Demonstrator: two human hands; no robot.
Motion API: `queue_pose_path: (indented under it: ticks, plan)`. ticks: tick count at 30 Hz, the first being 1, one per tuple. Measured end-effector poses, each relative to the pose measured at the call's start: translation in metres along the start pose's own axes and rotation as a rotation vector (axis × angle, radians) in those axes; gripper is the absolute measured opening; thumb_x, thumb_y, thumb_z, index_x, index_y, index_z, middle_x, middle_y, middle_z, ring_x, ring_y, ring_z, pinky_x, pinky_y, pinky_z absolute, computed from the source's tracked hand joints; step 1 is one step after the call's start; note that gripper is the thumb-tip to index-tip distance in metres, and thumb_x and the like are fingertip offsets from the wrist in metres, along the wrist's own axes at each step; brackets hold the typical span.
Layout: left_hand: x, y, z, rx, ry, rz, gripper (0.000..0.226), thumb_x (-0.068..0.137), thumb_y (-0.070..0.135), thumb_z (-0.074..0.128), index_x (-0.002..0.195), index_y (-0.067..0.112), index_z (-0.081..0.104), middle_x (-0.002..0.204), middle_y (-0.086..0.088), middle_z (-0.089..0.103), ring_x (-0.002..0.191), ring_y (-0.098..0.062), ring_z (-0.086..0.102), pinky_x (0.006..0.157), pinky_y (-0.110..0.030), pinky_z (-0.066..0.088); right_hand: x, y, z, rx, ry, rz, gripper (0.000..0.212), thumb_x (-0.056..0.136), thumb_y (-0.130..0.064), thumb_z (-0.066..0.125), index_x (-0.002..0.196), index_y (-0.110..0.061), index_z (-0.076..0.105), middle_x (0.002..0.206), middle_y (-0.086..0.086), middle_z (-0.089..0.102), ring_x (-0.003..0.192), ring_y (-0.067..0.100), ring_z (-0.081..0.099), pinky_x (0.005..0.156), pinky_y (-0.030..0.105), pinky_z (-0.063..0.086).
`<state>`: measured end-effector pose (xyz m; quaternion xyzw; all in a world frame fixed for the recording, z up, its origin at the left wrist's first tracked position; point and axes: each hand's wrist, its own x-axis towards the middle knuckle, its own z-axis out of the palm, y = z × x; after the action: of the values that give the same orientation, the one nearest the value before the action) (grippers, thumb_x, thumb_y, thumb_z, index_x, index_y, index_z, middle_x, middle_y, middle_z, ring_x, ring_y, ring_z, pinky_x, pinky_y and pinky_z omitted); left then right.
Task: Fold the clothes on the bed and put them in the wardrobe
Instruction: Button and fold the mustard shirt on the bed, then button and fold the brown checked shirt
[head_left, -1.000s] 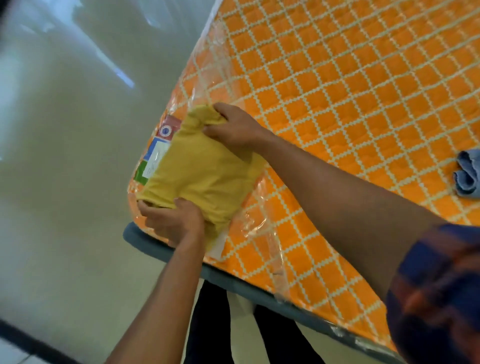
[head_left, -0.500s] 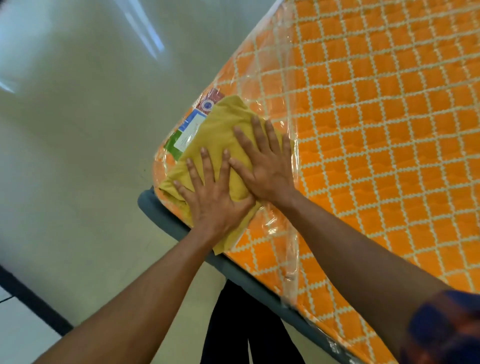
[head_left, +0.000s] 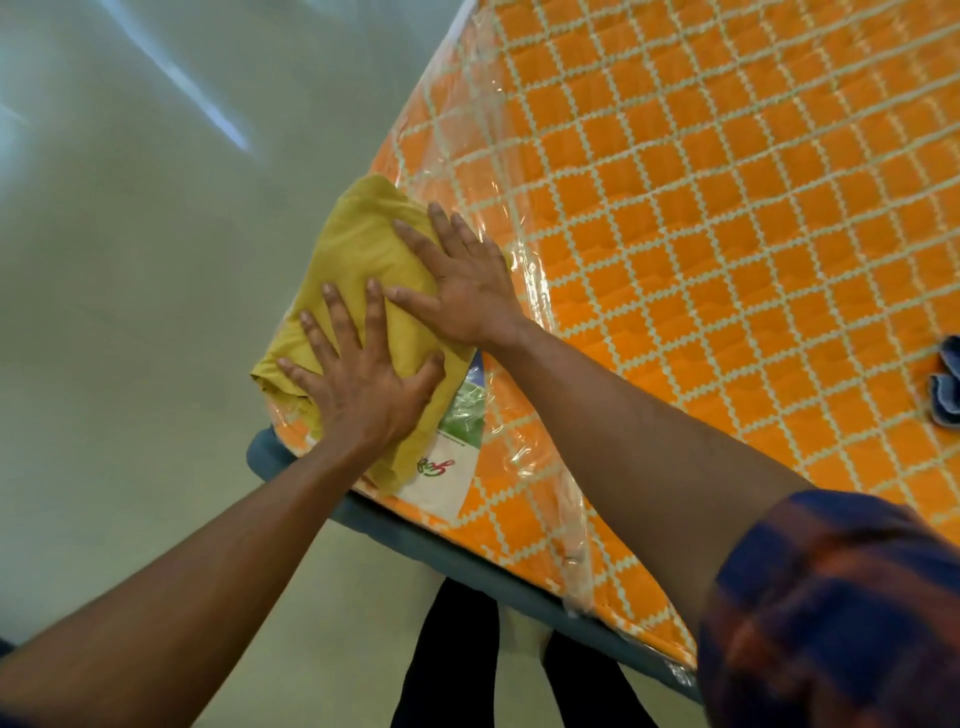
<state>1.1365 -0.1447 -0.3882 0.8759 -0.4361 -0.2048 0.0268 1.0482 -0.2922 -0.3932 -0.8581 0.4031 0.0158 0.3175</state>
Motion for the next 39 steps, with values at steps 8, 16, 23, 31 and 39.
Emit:
queue_pose_path:
  ticks: [8,16,23,31,39]
  plan:
    - [-0.017,0.040,-0.012,0.067,0.140,0.084,0.088,0.082,0.040,0.070,0.155,0.020,0.024,0.167,-0.014,0.009,0.153,-0.037,0.005,0.110,-0.077,0.007,-0.123,0.094,-0.075,0.425,0.026,0.270,0.040,0.096,-0.032,0.067,0.134,-0.019,0.064,0.143,0.005,0.057,0.133,0.021,0.051,0.104,0.028,0.037]
    - [-0.102,0.213,0.079,-0.008,-0.081,0.627,0.063,0.074,0.040,0.049,0.129,0.011,0.064,0.150,-0.018,0.049,0.143,-0.041,0.038,0.112,-0.056,0.037,-0.396,0.313,-0.158,-0.189,0.191,0.618,0.045,0.090,-0.034,0.069,0.134,-0.025,0.062,0.151,0.010,0.047,0.139,0.034,0.041,0.107,0.051,0.038]
    - [-0.239,0.412,0.181,0.059,-0.325,0.841,0.081,0.073,0.050,0.054,0.149,0.022,0.045,0.155,-0.008,0.043,0.142,-0.032,0.041,0.109,-0.059,0.034,-0.564,0.421,-0.219,-0.448,0.348,0.655,0.045,0.078,-0.047,0.060,0.115,-0.025,0.072,0.145,0.011,0.056,0.135,0.030,0.050,0.107,0.056,0.035]
    - [-0.309,0.579,0.196,-0.607,-0.440,0.632,0.058,0.089,0.045,0.064,0.141,0.022,0.049,0.134,0.002,0.054,0.123,-0.018,0.054,0.102,-0.047,0.049,-0.627,0.480,-0.270,-0.407,0.601,0.919,0.063,0.085,-0.062,0.059,0.138,-0.028,0.054,0.154,0.009,0.042,0.141,0.034,0.037,0.113,0.061,0.028]
    - [-0.317,0.631,0.192,-0.533,-0.473,0.619,0.066,0.084,0.063,0.054,0.145,0.036,0.048,0.141,0.002,0.048,0.122,-0.014,0.056,0.105,-0.040,0.048,-0.656,0.517,-0.271,-0.411,0.720,0.900,0.018,0.096,-0.030,0.056,0.107,-0.018,0.062,0.106,0.007,0.062,0.098,0.035,0.059,0.076,0.046,0.041]
